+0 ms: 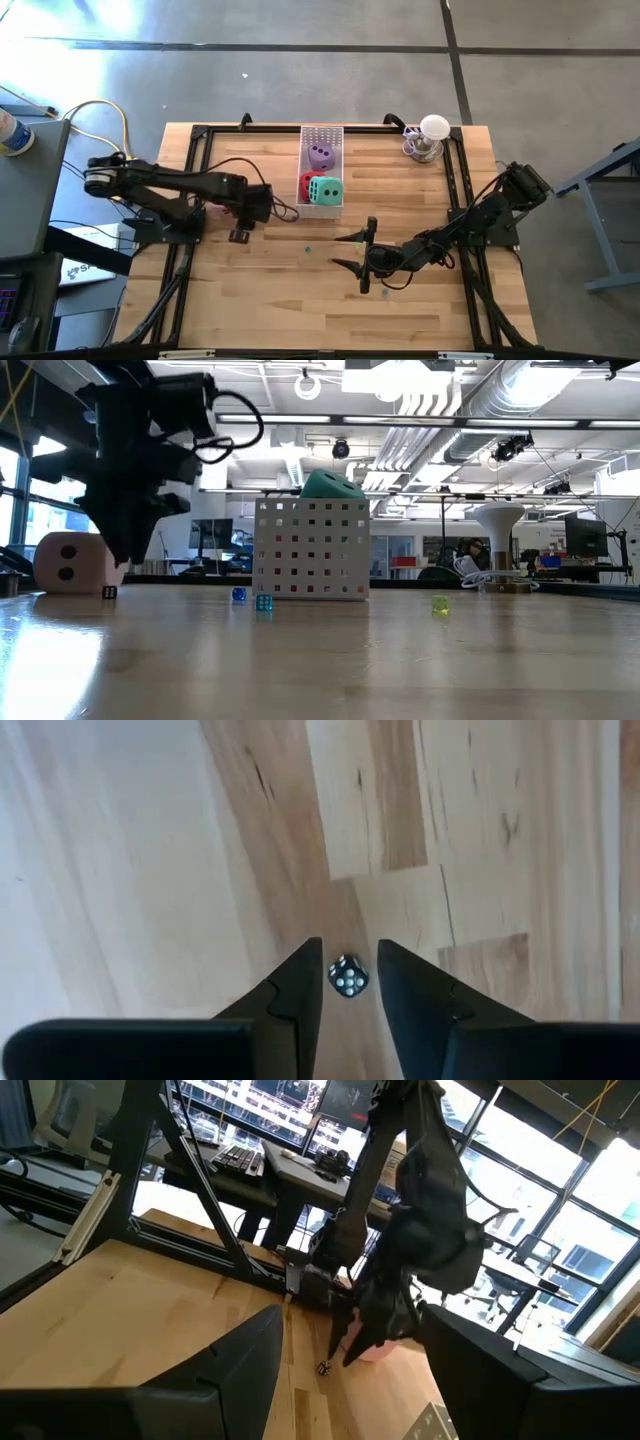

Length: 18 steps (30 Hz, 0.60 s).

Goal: Pick & Place Dice
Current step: Put the small black die into the bin

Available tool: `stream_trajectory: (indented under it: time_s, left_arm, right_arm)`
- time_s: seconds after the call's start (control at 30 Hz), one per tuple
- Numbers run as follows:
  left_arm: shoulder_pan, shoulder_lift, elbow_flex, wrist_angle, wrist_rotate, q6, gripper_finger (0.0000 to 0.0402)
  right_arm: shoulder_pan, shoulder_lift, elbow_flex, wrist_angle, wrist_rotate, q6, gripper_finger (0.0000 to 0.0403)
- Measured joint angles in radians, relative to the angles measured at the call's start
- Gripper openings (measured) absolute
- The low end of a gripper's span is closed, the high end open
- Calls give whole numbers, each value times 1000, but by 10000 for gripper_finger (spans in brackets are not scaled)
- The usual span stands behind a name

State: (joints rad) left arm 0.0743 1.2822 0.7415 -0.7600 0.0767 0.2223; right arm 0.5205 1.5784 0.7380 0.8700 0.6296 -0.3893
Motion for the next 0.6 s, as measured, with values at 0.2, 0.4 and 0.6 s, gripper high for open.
stream_trajectory:
  time_s: [0.2, 0.4, 0.6]
  left_arm:
    - [-7, -35, 3, 1, -20, -83, 94]
    - [-6, -36, 4, 18, -23, -200, 94]
    - [-6, -36, 4, 46, -24, -280, 94]
  right_arm:
    - [0, 0, 0, 0, 0, 0, 231]
    - [0, 0, 0, -3, 0, 30, 231]
    - [13, 0, 0, -34, 34, 94, 231]
